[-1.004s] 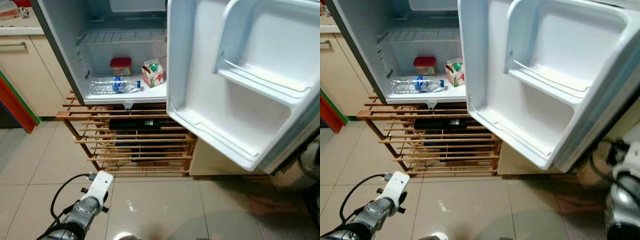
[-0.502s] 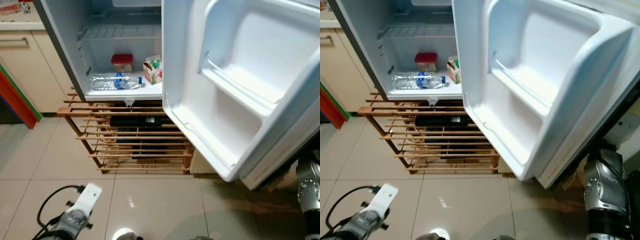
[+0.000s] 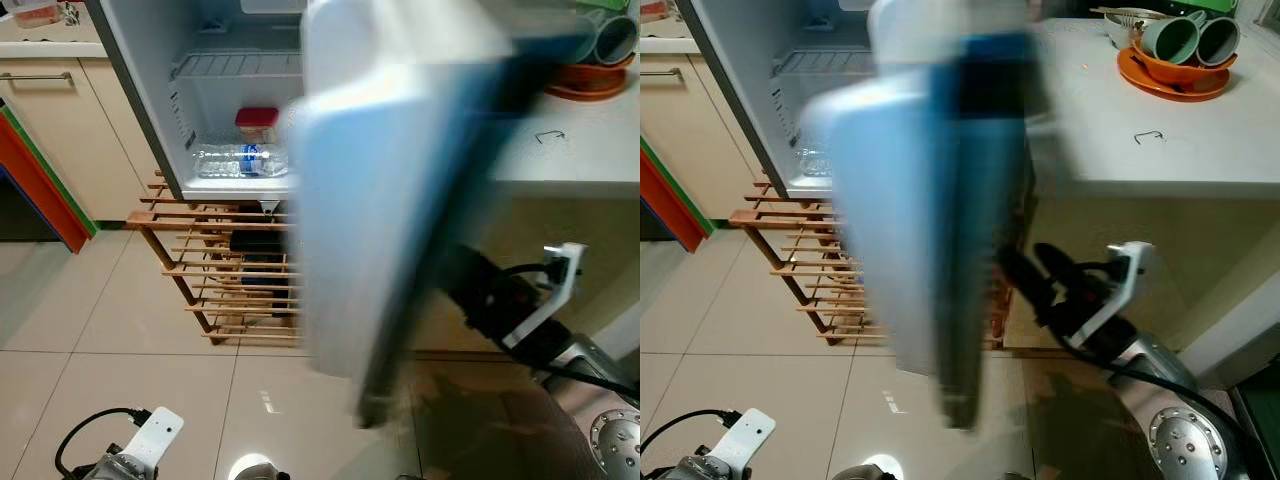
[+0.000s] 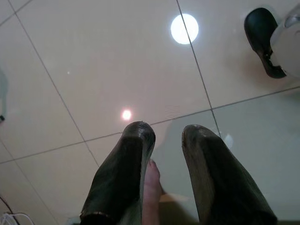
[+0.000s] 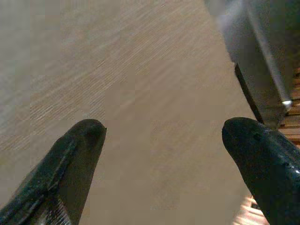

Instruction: Restocking fridge

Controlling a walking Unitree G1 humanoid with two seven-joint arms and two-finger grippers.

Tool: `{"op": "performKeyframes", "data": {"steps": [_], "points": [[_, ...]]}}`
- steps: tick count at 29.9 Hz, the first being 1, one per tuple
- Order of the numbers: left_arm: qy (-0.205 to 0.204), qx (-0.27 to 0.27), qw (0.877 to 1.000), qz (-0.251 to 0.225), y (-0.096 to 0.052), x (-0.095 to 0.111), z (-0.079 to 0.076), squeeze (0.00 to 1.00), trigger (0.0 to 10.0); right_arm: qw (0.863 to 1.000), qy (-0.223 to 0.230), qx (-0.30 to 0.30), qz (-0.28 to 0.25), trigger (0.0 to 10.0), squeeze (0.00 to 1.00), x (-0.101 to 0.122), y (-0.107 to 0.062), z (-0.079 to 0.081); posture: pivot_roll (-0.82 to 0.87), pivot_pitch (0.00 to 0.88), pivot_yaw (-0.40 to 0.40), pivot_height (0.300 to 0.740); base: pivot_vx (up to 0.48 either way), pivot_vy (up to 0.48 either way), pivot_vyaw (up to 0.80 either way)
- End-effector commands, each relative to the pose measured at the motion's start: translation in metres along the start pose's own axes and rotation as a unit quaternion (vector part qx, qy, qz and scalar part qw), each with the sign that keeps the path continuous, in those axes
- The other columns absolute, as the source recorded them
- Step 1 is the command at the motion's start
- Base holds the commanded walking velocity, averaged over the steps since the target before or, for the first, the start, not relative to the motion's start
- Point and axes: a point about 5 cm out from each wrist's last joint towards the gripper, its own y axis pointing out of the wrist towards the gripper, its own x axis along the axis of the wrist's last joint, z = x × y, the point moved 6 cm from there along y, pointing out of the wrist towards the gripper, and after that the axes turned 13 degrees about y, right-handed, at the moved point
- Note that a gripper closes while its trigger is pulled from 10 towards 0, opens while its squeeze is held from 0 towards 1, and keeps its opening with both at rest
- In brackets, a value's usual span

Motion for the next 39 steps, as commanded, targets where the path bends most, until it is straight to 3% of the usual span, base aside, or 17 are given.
{"op": "performKeyframes", "data": {"steps": [1, 6, 8, 10, 12, 18, 19, 20, 21, 24, 26, 27, 28, 29, 30, 33, 39], "points": [[0.008, -0.006, 1.000, 0.006, 0.000, -0.004, -0.003, 0.00, 10.0, 1.000, -0.003, -0.001, 0.007, 10.0, 0.00, 0.001, -0.001, 0.000, 0.01, 0.035, 0.045, 0.730, 0.000, 0.000, 0.00], [0.022, 0.001, 1.000, -0.012, 0.000, 0.008, 0.000, 0.00, 10.0, 0.996, -0.027, -0.089, -0.011, 10.0, 0.00, 0.010, -0.005, -0.033, 0.01, 0.037, 0.038, 0.730, 0.000, 0.000, 0.00], [0.016, 0.013, 0.999, -0.044, -0.001, 0.022, 0.005, 0.00, 10.0, 0.968, -0.119, -0.215, -0.046, 10.0, 0.00, 0.030, -0.011, -0.074, 0.01, 0.036, 0.037, 0.730, 0.000, 0.000, 0.00], [-0.001, 0.050, 0.995, -0.087, -0.005, 0.044, 0.021, 0.00, 10.0, 0.925, -0.213, -0.304, -0.085, 10.0, 0.00, 0.055, -0.022, -0.097, 0.02, 0.035, 0.035, 0.730, 0.000, 0.000, 0.00], [-0.036, 0.079, 0.985, -0.146, -0.013, 0.073, 0.039, 0.00, 10.0, 0.899, -0.243, -0.343, -0.127, 10.0, 0.00, 0.071, -0.027, -0.100, 0.03, 0.030, 0.035, 0.730, 0.000, 0.000, 0.00], [-0.086, 0.123, 0.951, -0.271, -0.034, 0.124, 0.054, 0.00, 10.0, 0.868, -0.286, -0.369, -0.166, 10.0, 0.00, 0.069, -0.023, -0.096, 0.05, 0.025, 0.030, 0.730, 0.000, 0.000, 0.00], [-0.095, 0.147, 0.917, -0.358, -0.059, 0.163, 0.068, 0.00, 10.0, 0.871, -0.274, -0.372, -0.166, 10.0, 0.00, 0.060, -0.019, -0.097, 0.06, 0.022, 0.024, 0.730, 0.000, 0.000, 0.00], [-0.095, 0.147, 0.917, -0.358, -0.059, 0.163, 0.068, 0.00, 10.0, 0.871, -0.274, -0.372, -0.166, 10.0, 0.00, 0.060, -0.019, -0.097, 0.06, 0.022, 0.024, 0.730, 0.000, 0.000, 0.00], [-0.104, 0.162, 0.893, -0.407, -0.076, 0.183, 0.075, 0.00, 10.0, 0.868, -0.281, -0.372, -0.171, 10.0, 0.00, 0.058, -0.017, -0.095, 0.07, 0.023, 0.020, 0.730, 0.000, 0.000, 0.00], [-0.126, 0.206, 0.797, -0.553, -0.153, 0.236, 0.095, 0.00, 10.0, 0.876, -0.282, -0.352, -0.171, 10.0, 0.00, 0.040, -0.005, -0.084, 0.08, 0.021, 0.019, 0.730, 0.000, 0.000, 0.00], [-0.145, 0.217, 0.759, -0.596, -0.186, 0.247, 0.101, 0.00, 10.0, 0.882, -0.280, -0.339, -0.169, 10.0, 0.00, 0.030, 0.001, -0.078, 0.08, 0.020, 0.019, 0.730, 0.000, 0.000, 0.00], [-0.145, 0.217, 0.759, -0.596, -0.186, 0.247, 0.101, 0.00, 10.0, 0.882, -0.280, -0.339, -0.169, 10.0, 0.00, 0.030, 0.001, -0.078, 0.08, 0.020, 0.019, 0.730, 0.000, 0.000, 0.00], [-0.150, 0.227, 0.743, -0.611, -0.200, 0.250, 0.104, 0.00, 10.0, 0.887, -0.272, -0.333, -0.169, 10.0, 0.00, 0.025, 0.004, -0.076, 0.09, 0.013, 0.014, 0.730, 0.000, 0.000, 0.00], [-0.165, 0.229, 0.714, -0.641, -0.225, 0.256, 0.107, 0.00, 10.0, 0.892, -0.264, -0.328, -0.163, 10.0, 0.00, 0.016, 0.008, -0.075, 0.09, 0.009, 0.014, 0.730, 0.000, 0.000, 0.00], [-0.165, 0.229, 0.714, -0.641, -0.225, 0.256, 0.107, 0.00, 10.0, 0.892, -0.264, -0.328, -0.163, 10.0, 0.00, 0.016, 0.008, -0.075, 0.09, 0.009, 0.014, 0.730, 0.000, 0.000, 0.00], [-0.166, 0.235, 0.690, -0.664, -0.247, 0.262, 0.108, 0.00, 10.0, 0.899, -0.255, -0.320, -0.156, 10.0, 0.00, 0.006, 0.015, -0.075, 0.11, 0.000, 0.009, 0.730, 0.000, 0.437, 0.25], [-0.177, 0.225, 0.702, -0.652, -0.245, 0.257, 0.105, 0.00, 10.0, 0.900, -0.261, -0.316, -0.150, 10.0, 0.00, 0.004, 0.020, -0.077, 0.11, 0.000, 0.008, 0.730, 0.000, 0.451, 0.72]]}}
